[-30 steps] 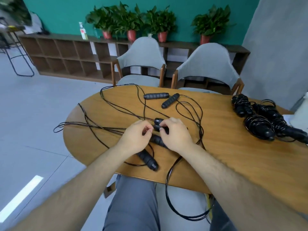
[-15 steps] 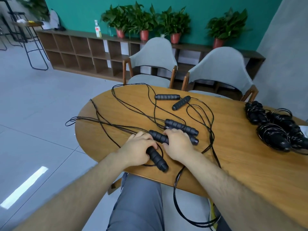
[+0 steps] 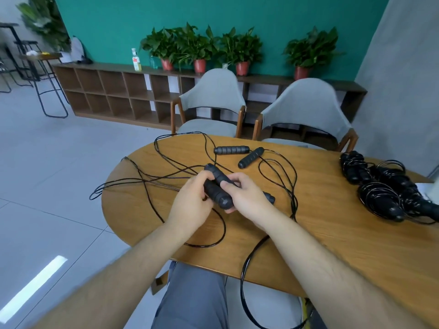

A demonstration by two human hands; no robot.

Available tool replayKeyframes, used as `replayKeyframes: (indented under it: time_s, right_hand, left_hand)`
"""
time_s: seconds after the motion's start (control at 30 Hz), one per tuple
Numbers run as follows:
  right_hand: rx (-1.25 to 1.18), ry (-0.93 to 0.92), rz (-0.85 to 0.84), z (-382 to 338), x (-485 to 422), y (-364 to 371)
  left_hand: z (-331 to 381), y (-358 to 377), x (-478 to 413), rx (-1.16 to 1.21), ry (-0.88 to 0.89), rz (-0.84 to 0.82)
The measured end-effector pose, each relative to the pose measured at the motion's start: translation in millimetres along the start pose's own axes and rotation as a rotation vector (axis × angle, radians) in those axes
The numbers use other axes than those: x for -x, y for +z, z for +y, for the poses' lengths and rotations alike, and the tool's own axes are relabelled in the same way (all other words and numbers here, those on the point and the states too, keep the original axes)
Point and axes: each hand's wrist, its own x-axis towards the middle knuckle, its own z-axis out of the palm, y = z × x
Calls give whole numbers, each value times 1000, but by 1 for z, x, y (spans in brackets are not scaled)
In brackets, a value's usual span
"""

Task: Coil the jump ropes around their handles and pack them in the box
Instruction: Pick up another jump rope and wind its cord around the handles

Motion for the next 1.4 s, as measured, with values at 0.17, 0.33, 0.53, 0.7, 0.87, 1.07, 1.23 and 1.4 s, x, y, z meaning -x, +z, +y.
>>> replayKeyframes:
  time_s: [0.17,0.33,0.53,0.7,0.87,1.07,1.23,1.4]
  right_hand:
    - [-30,-79,99,0,-2,-7]
    - [2,-138,96,-4,-1,3]
    - [-3,-83,178,-32,1,0]
    - [48,-207,174,-35,0,-12]
    - [20,-235,123,-36,0,-41]
    - [342,-507,144,-45,-14,-85]
    - [284,-599,11,-69,-12,-98]
    - [36,-503,-76,-86,-1,-102]
  left_hand:
    - [26,-8,-13,914,-537,119]
    - [30,-7,-34,859,-730,132]
    - [57,-15,-49,894,-713,93]
    - [69,-30,-66,881,-617,-67]
    - [84,-56,-87,647,-466,-309]
    - [124,-102,-98,116,-159,-792]
    - [153,-126,-111,-233,90,-782]
    - [156,-129,-120,-294,207,-638]
